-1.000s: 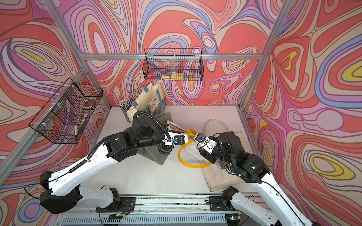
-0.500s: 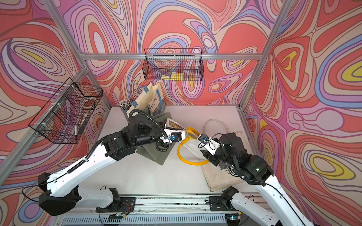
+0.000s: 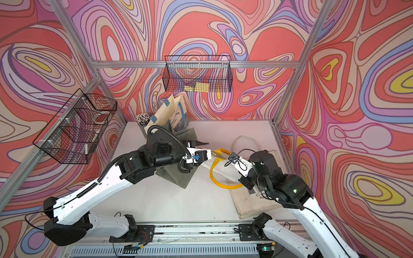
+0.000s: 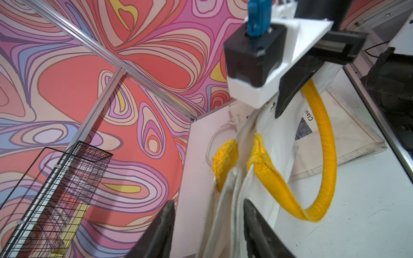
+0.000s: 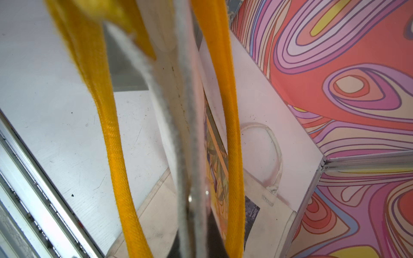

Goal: Put away the canvas bag
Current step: Press the canvas bag.

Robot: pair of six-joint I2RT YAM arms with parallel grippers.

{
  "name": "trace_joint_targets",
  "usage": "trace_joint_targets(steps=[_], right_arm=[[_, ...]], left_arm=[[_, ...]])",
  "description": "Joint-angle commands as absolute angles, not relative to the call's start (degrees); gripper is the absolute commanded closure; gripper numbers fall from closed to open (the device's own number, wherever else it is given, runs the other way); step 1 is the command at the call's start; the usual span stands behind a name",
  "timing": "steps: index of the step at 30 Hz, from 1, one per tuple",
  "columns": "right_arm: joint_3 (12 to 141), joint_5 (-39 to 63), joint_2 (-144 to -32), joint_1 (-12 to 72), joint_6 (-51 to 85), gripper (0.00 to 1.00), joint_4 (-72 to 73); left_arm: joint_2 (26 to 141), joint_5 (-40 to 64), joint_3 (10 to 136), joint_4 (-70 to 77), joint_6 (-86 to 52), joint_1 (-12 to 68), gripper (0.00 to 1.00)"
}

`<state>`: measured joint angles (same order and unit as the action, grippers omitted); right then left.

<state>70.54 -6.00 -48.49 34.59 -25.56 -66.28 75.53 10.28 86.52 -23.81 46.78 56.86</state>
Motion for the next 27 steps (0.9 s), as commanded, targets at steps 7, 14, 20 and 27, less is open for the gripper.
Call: trace_joint_targets(steps=[7, 14, 20, 27], right_arm=[[73.6, -7.3, -50.6, 34.6, -26.2, 1.0, -66.7], [74.3, -6.2, -50.3, 34.6, -26.9, 1.0, -66.1], [74.2, -5.7, -50.3, 34.6, -27.1, 1.0, -65.6], [74.0, -4.5, -48.3, 34.6, -26.5, 1.0, -62.0]], left_arm=[[79.7, 7.4, 92.1, -30.7, 48.1, 62.6, 0.41], [83.1, 3.8, 90.8, -25.6, 44.1, 62.6, 0.36], [85.7, 3.8, 92.0, -24.3, 42.4, 62.7, 0.33], [86.3, 2.0, 92.7, -29.2, 42.5, 61.6, 0.4]])
